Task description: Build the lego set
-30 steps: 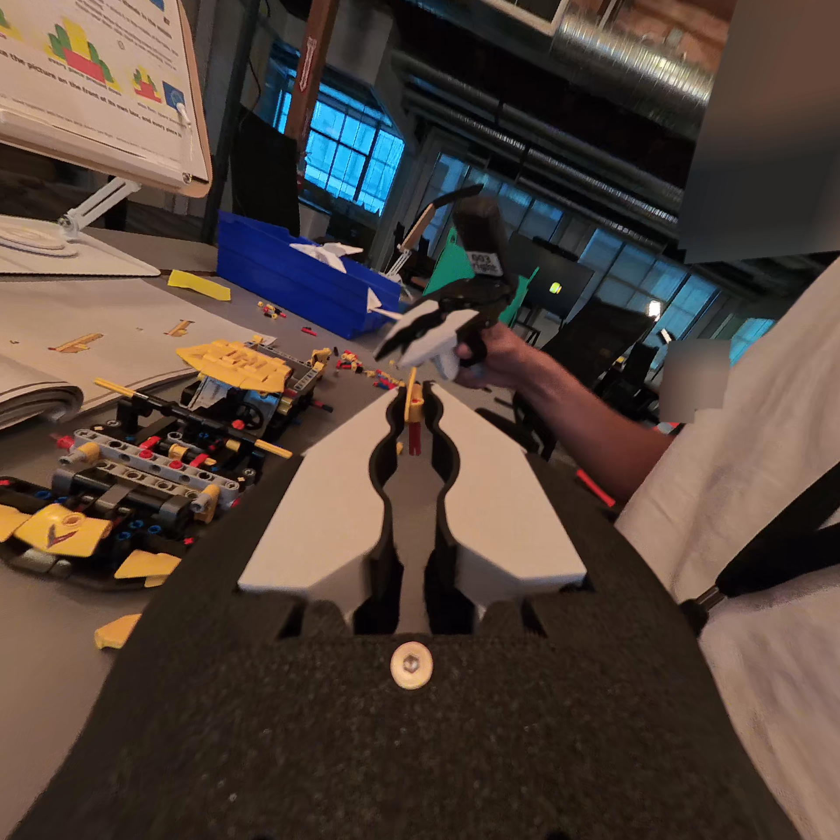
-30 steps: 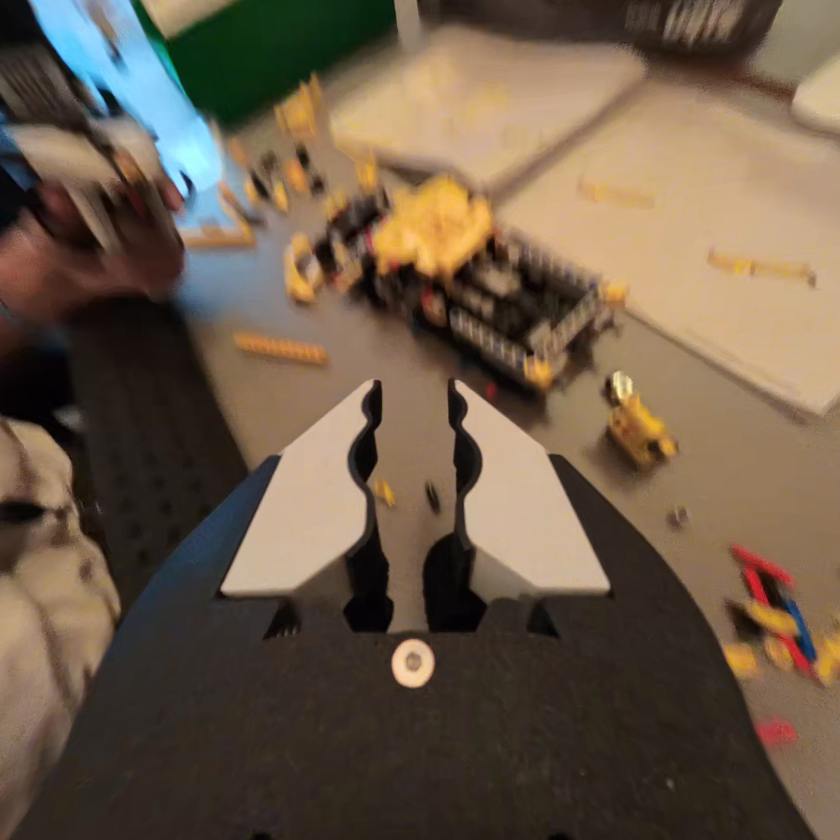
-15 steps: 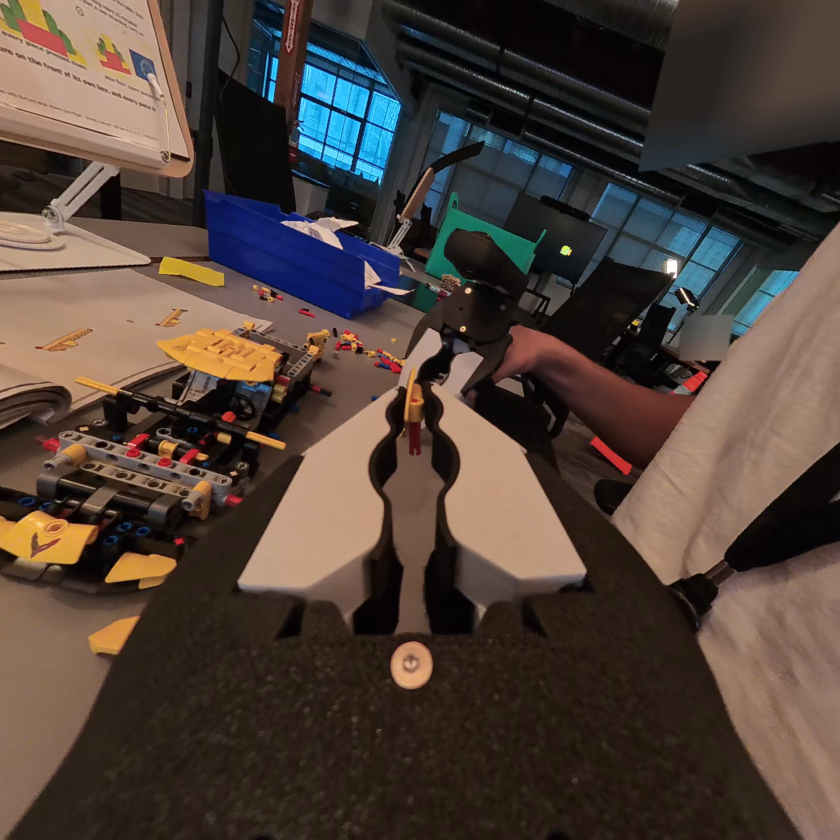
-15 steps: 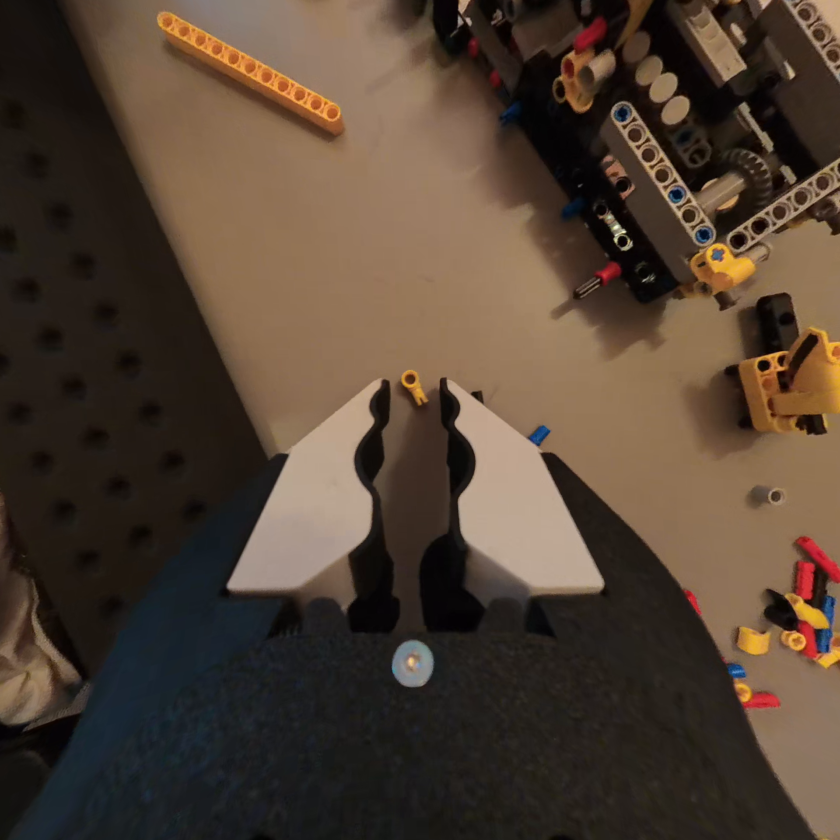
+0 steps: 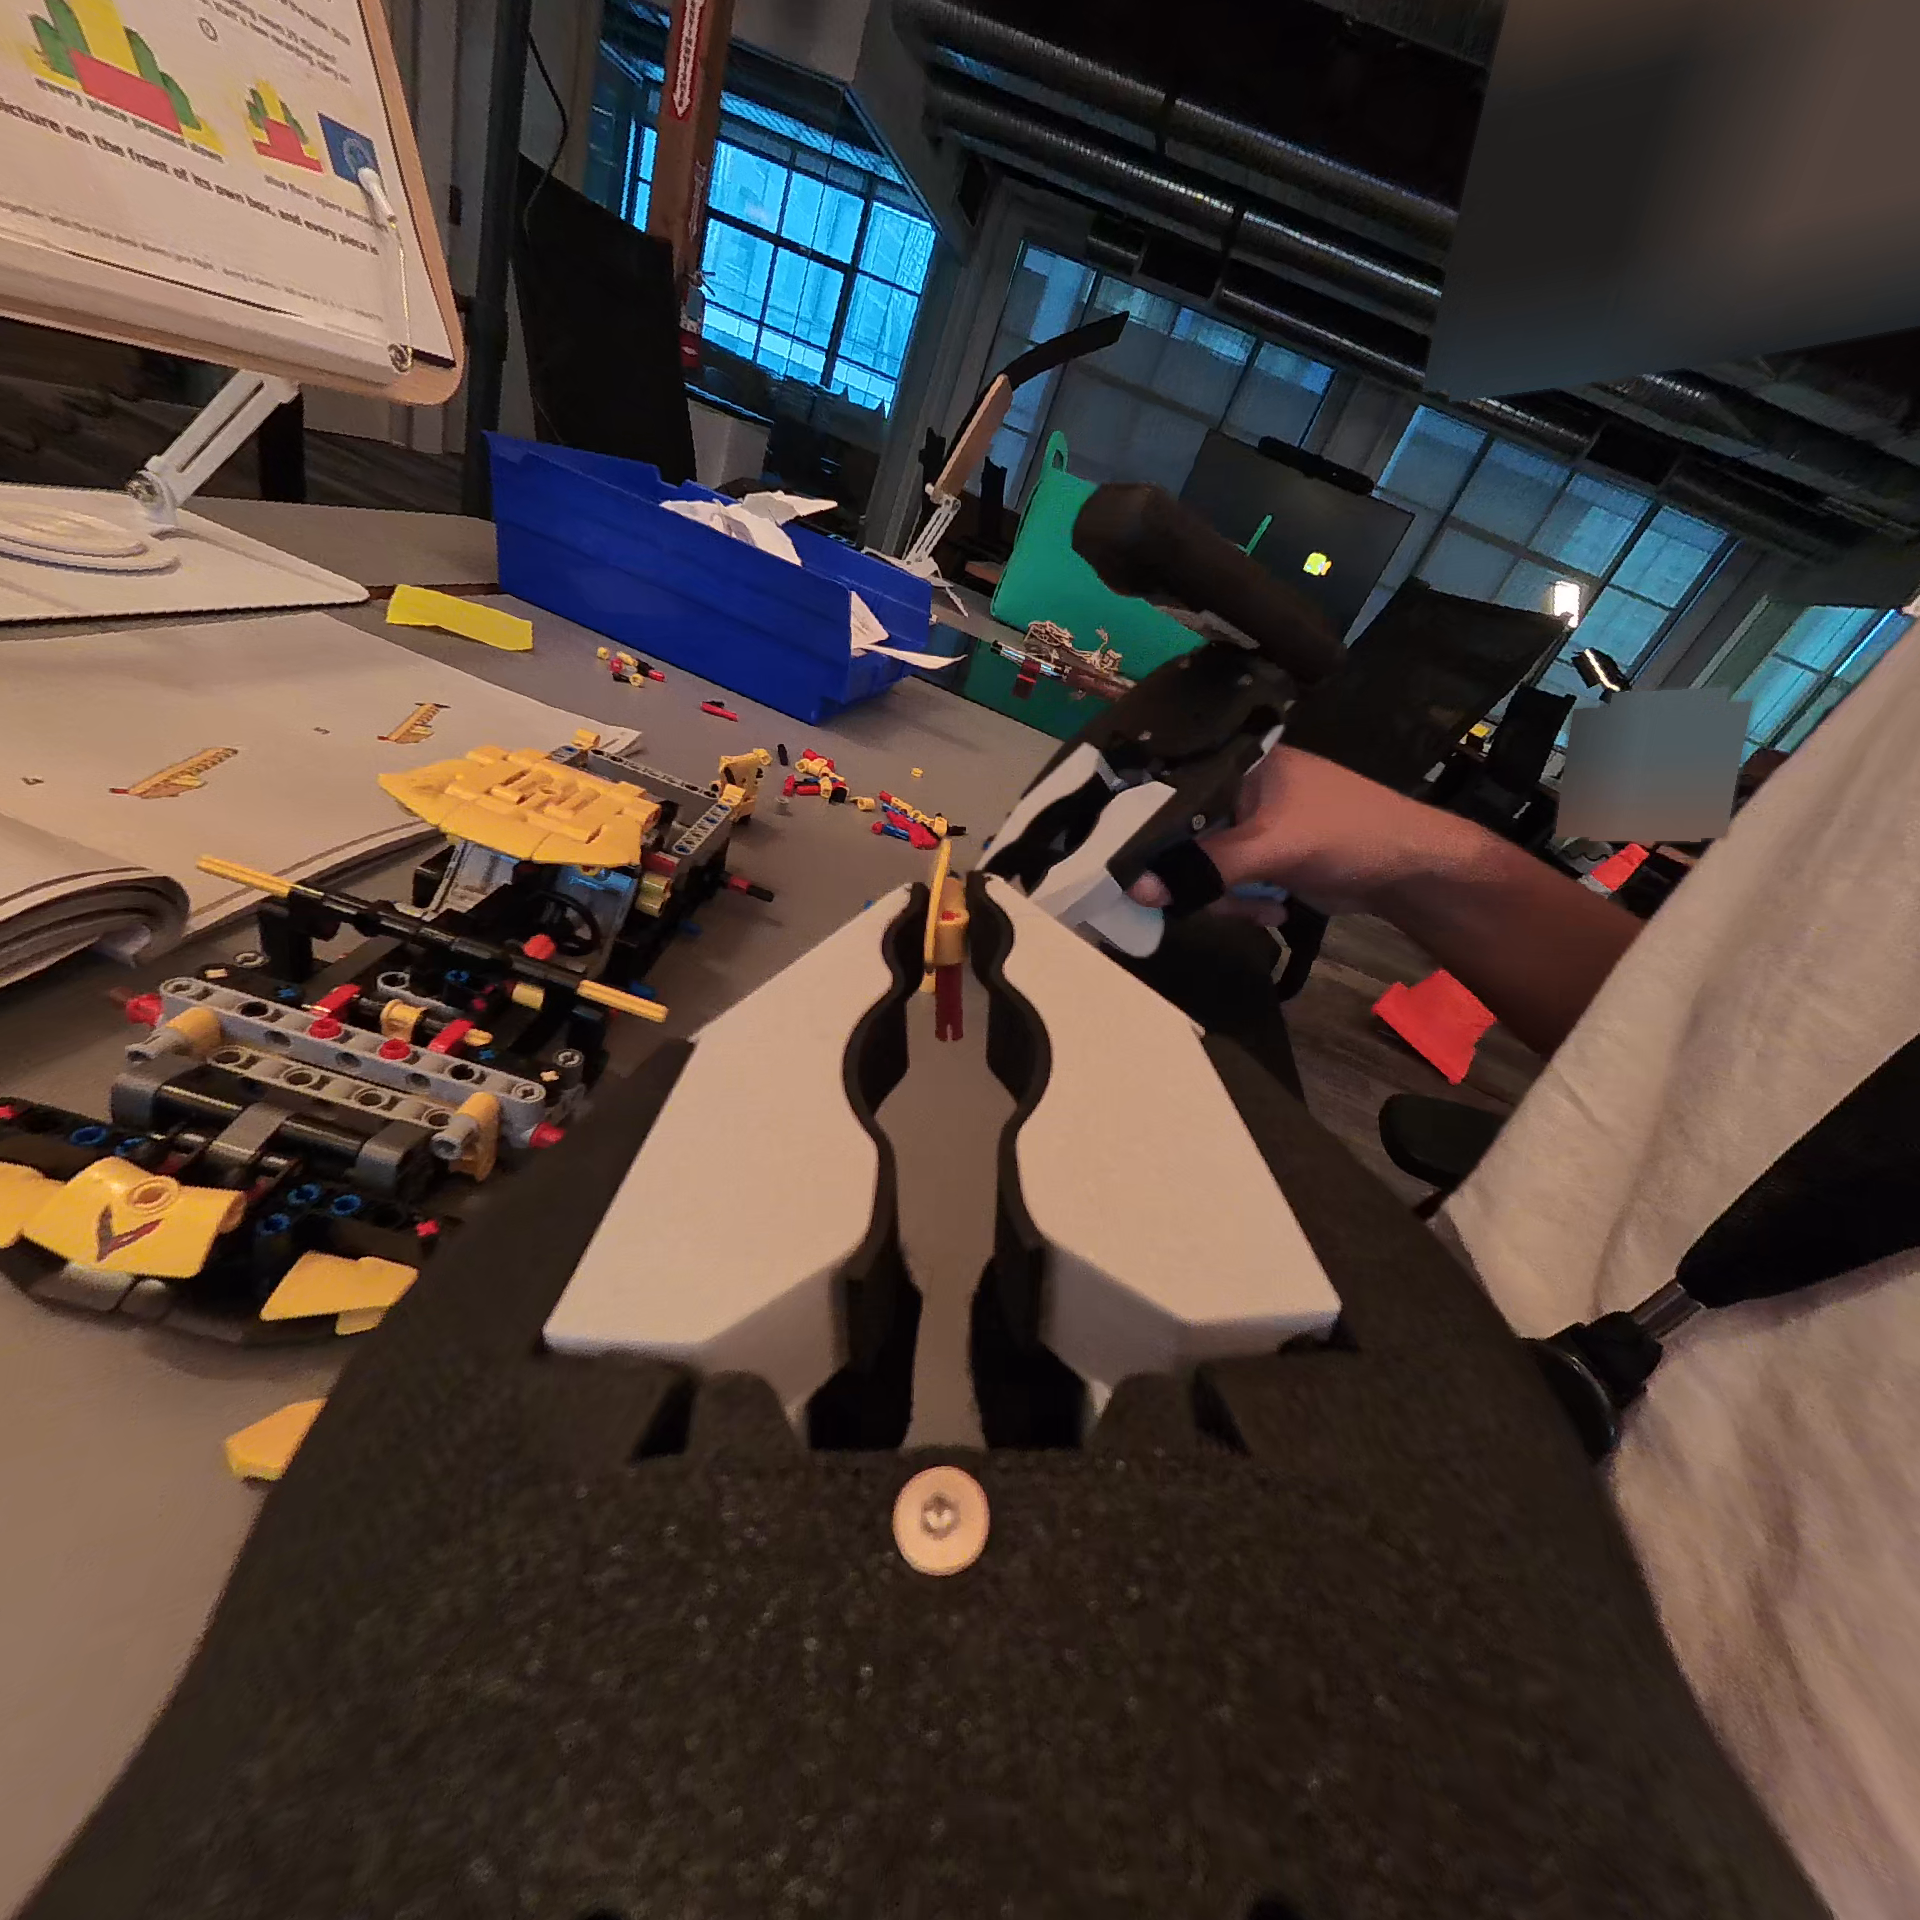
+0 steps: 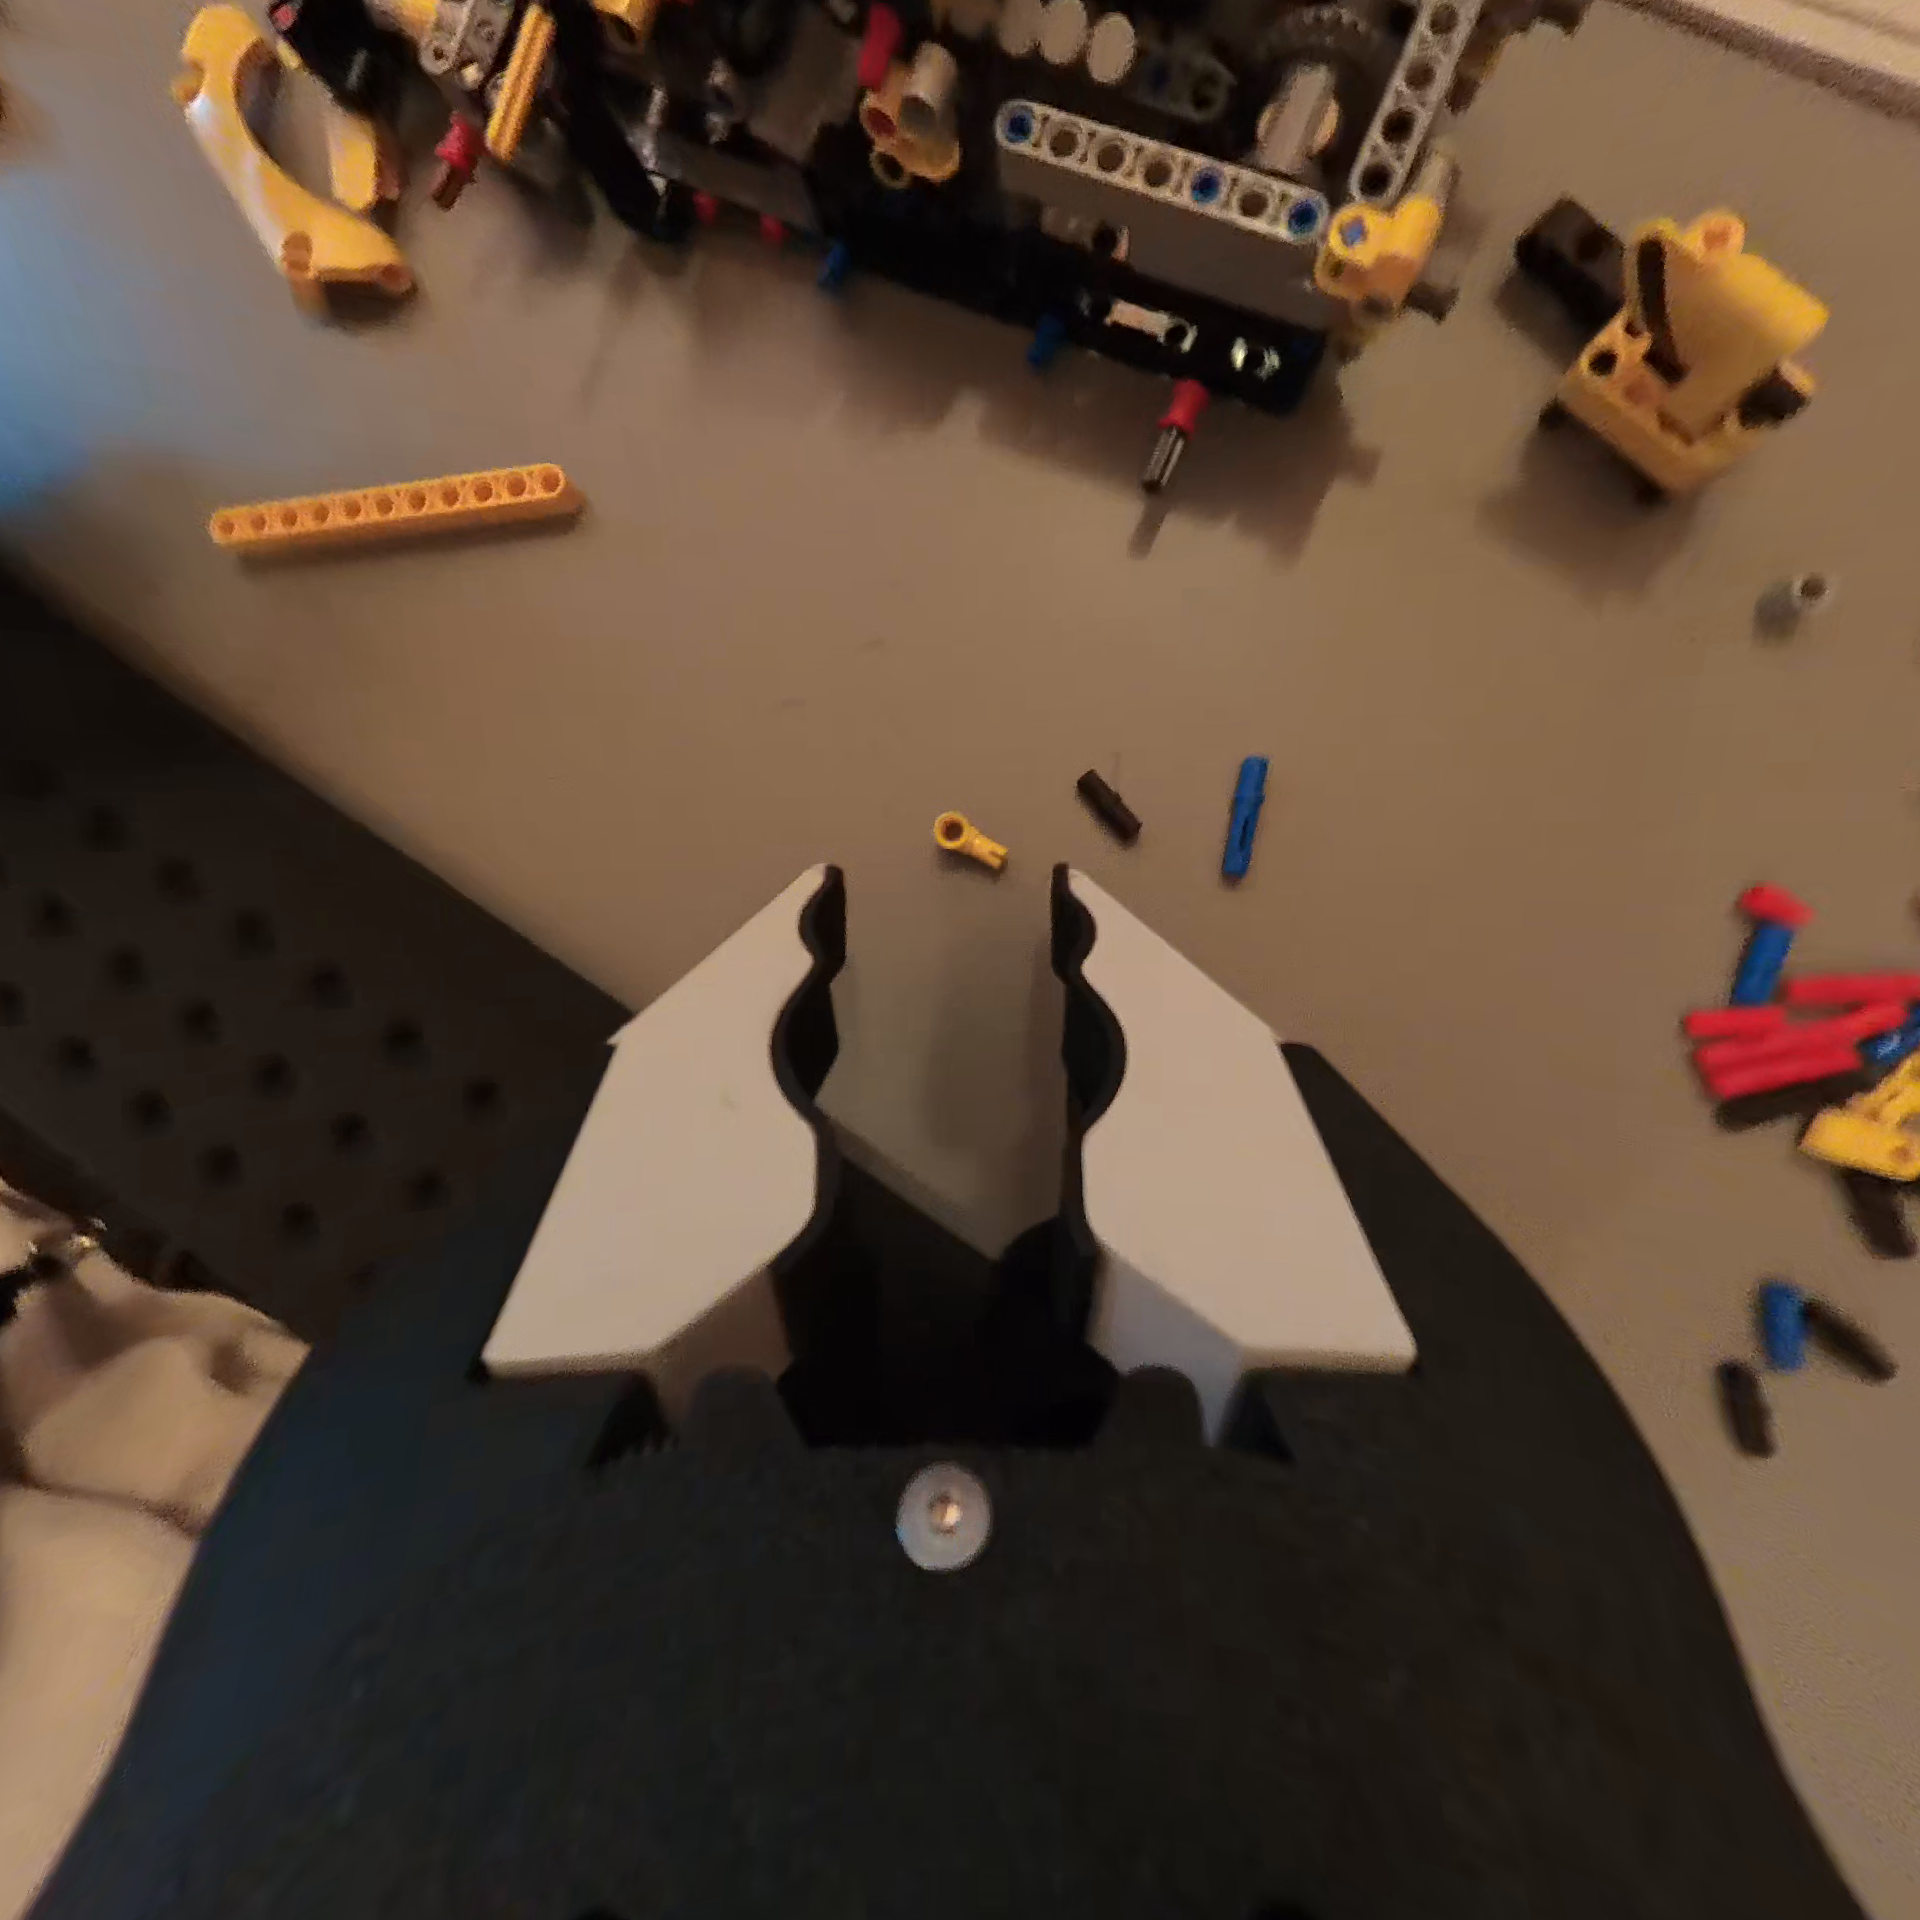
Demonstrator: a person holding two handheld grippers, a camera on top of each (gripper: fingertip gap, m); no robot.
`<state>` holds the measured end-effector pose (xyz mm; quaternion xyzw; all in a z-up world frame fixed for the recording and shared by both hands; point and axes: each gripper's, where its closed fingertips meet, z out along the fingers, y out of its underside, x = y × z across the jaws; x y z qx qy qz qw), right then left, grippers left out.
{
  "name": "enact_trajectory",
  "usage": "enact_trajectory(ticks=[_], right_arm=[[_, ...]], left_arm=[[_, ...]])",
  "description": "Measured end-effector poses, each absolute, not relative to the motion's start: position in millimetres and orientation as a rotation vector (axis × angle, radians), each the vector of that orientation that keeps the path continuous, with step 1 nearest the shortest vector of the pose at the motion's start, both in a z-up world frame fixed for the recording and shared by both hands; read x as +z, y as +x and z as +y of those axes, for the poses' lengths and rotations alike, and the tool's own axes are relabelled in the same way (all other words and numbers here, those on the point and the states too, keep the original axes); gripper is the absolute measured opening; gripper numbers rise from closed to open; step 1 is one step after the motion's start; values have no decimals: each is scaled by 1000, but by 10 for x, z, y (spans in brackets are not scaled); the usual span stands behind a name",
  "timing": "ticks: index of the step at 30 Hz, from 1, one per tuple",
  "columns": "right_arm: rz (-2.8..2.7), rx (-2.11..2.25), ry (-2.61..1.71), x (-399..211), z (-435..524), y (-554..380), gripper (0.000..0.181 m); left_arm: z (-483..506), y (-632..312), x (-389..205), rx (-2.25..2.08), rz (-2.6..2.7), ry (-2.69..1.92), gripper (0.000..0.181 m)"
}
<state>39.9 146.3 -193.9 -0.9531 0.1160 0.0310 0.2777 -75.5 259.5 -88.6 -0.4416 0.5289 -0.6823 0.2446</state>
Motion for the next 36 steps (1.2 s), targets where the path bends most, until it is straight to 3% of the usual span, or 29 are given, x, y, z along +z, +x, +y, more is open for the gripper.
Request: enact_trajectory(ticks=[9,19,25,29,33,36], right_arm=[[503,0,-2533,-2103,1485,419,37],[414,-165,-2567,-2142,1524,487,15],[266,-89,-2545,-2107,1602,379,14],[81,155,-2213,-1636,1942,117,14],[-184,491,-1609,-700,2322,-422,14],[-275,608,-1520,-639,2639,-625,14]], left_arm=[[2591,-752,-889,-1864,1443,-1209,7],[2597,-747,-896,-1865,1442,-1215,7],[2603,-746,-895,-1867,1439,-1216,7],[2648,-752,-836,-1949,1377,-1236,7],[2783,-816,-636,-2184,1184,-1232,7],[2831,-860,-561,-2291,1100,-1221,7]])
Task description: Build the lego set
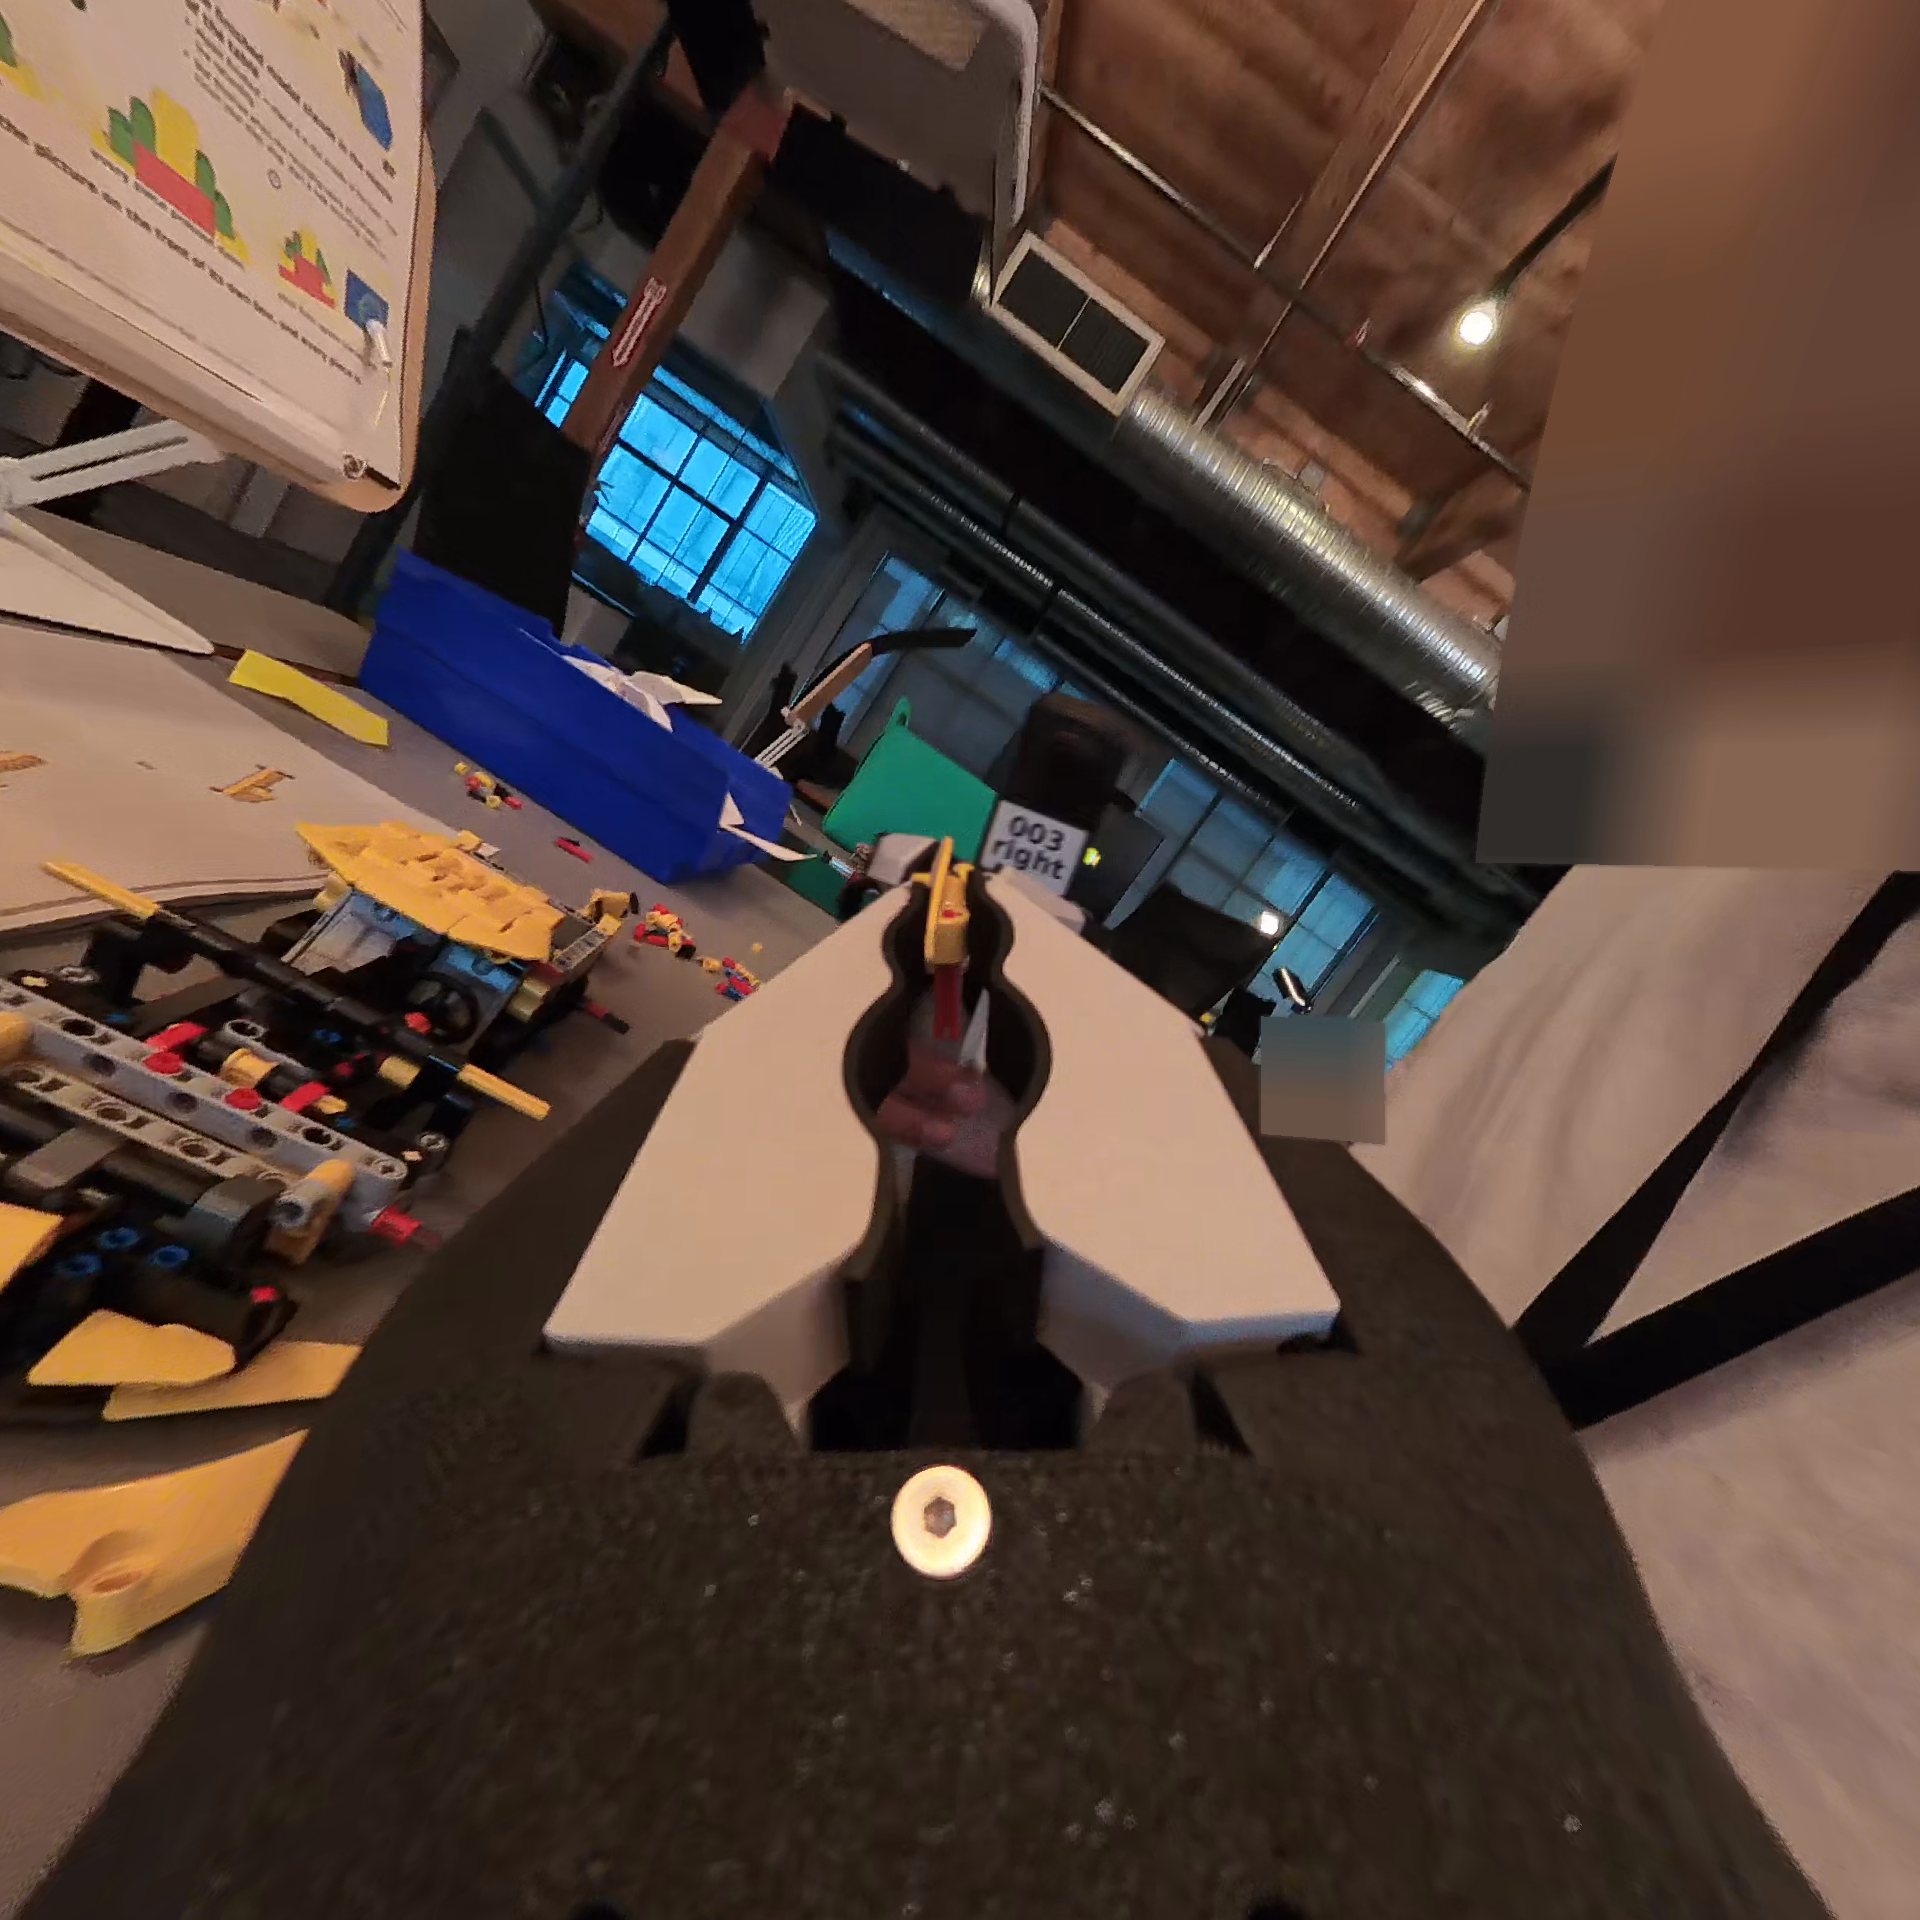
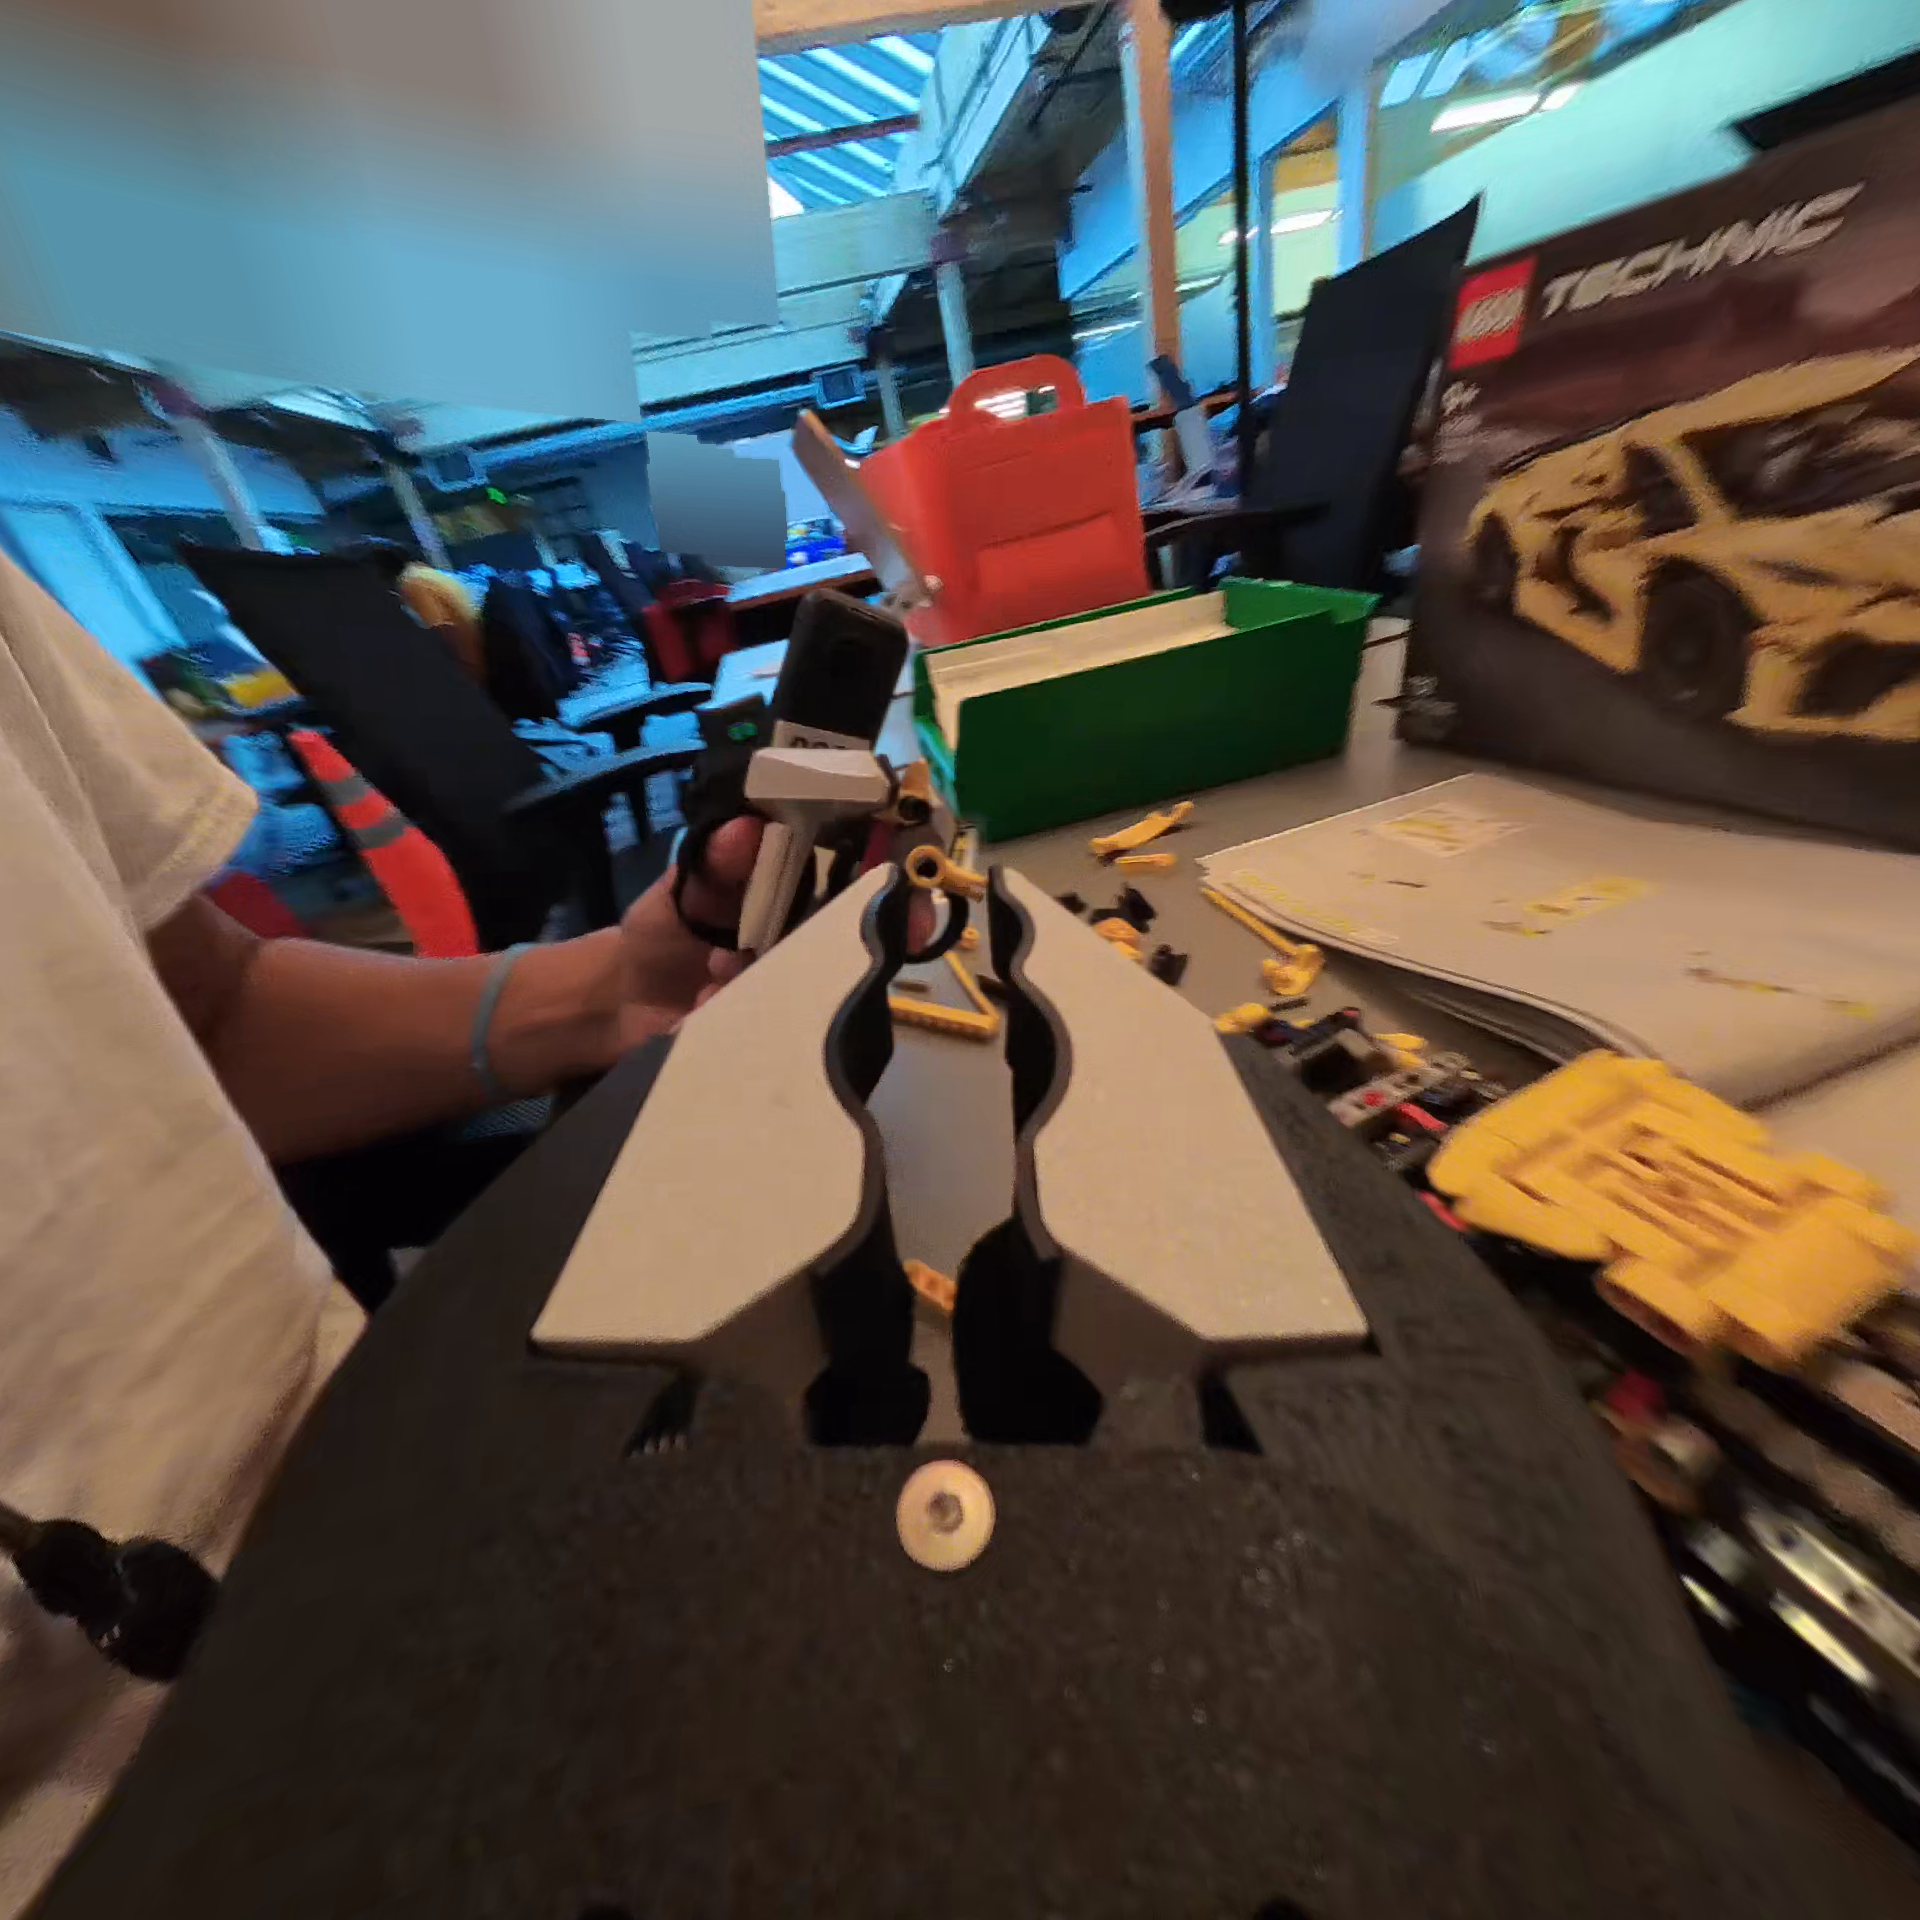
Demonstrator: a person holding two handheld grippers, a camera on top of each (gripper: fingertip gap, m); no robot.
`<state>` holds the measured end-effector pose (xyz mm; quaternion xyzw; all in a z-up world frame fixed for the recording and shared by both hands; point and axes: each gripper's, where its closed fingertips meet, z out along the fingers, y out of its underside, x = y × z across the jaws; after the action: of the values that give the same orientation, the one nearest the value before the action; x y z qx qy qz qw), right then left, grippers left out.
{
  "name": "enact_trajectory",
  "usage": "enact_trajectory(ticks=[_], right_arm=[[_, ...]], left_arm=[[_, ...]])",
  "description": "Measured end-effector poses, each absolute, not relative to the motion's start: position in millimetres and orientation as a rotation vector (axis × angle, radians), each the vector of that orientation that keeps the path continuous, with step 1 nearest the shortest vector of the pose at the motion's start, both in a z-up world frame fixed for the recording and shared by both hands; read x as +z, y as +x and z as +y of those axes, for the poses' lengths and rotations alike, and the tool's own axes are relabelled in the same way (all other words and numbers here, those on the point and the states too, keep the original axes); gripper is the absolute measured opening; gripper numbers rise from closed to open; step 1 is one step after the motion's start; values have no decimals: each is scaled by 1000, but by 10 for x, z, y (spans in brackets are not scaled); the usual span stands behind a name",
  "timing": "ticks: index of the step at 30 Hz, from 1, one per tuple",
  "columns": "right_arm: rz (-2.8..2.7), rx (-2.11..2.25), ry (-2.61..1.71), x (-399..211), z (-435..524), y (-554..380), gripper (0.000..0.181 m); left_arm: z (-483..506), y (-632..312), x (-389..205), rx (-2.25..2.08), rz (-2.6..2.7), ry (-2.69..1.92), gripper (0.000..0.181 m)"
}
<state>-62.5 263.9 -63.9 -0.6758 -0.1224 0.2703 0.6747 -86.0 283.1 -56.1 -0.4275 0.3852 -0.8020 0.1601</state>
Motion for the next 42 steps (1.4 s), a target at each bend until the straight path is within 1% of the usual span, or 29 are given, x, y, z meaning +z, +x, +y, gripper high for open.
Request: enact_trajectory(ticks=[2,6,15,19,22,24,26,27,30,34,38,40,42], right_arm=[[-247,738,-1466,-598,2765,-701,14],[-250,862,-1438,-607,2836,-806,14],[-273,876,-1464,-707,2848,-907,14],[-296,852,-1535,-799,2826,-837,14],[-421,680,-1751,-1052,2713,-651,14],[-624,536,-2084,-1500,2441,-495,14],[-806,288,-2353,-1810,2140,-209,14],[-889,200,-2435,-1873,2006,-114,14],[-1051,118,-2624,-1994,1709,22,14],[-1162,114,-2706,-2151,1550,107,14],[-1193,115,-2681,-2159,1560,116,15],[-1145,131,-2687,-2156,1571,119,27],[-1035,177,-2722,-2139,1565,124,30]], left_arm=[[2838,-880,-540,-2308,1089,-1210,7],[2814,-897,-524,-2307,1102,-1190,7],[2771,-890,-533,-2275,1140,-1182,7],[2918,-924,-508,-2311,1056,-1198,7],[2822,-904,-551,-2253,1136,-1193,7],[2767,-871,-604,-2215,1185,-1209,7],[2751,-850,-641,-2181,1213,-1219,7],[2738,-848,-646,-2175,1224,-1216,7],[2718,-831,-673,-2160,1242,-1225,7],[2722,-829,-686,-2154,1244,-1232,7],[2710,-822,-707,-2134,1260,-1236,7],[2702,-820,-711,-2128,1266,-1235,7],[2703,-821,-713,-2128,1266,-1236,7]])
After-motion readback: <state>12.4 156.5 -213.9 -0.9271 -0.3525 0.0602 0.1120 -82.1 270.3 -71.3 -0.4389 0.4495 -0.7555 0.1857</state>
